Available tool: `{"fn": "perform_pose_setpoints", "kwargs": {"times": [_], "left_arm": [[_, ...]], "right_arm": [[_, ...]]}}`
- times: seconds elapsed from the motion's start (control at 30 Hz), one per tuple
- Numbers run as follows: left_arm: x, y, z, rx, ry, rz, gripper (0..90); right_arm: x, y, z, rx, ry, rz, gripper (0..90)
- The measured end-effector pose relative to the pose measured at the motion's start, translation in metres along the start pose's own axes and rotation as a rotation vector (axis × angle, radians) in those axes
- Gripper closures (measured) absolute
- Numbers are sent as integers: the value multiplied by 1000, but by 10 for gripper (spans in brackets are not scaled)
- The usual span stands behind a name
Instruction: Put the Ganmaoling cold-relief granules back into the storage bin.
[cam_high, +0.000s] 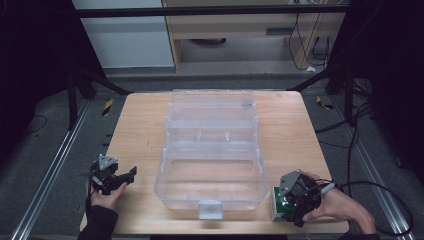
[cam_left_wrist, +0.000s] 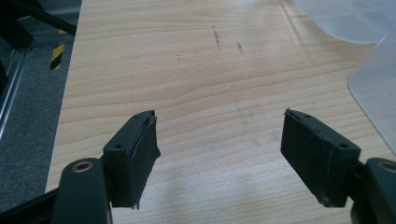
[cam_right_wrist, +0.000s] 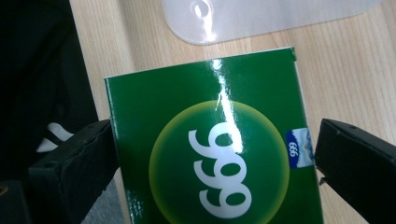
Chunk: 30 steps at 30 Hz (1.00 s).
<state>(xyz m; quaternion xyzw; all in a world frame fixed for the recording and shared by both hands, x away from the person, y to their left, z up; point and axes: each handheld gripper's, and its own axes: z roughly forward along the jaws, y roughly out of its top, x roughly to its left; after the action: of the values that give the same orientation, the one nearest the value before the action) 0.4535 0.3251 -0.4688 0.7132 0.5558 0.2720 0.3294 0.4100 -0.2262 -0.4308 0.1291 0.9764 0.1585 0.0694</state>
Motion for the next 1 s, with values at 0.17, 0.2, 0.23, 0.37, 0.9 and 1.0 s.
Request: {"fn": "perform_pose_setpoints", "kwargs": {"times": [0.17, 0.2, 0.23, 0.37, 0.9, 1.0], "left_arm": [[0, 0, 0, 1, 0, 1, 265], [0, 0, 0, 1, 0, 1, 265], [0, 0, 0, 2, 0, 2, 265], [0, 0, 0, 2, -1, 2, 265], [0, 0, 1, 5, 0, 6, 265], [0, 0, 1, 5, -1, 6, 265]], "right_arm": [[-1, 3, 6, 24, 23, -17, 32], [-1, 4, 8, 37, 27, -28, 35], [-1, 4, 10, 47, 30, -24, 37], [-2, 5, 15, 66, 53, -38, 52], [-6, -1, 14, 55, 66, -13, 153], [-6, -1, 13, 46, 63, -13, 155]]}}
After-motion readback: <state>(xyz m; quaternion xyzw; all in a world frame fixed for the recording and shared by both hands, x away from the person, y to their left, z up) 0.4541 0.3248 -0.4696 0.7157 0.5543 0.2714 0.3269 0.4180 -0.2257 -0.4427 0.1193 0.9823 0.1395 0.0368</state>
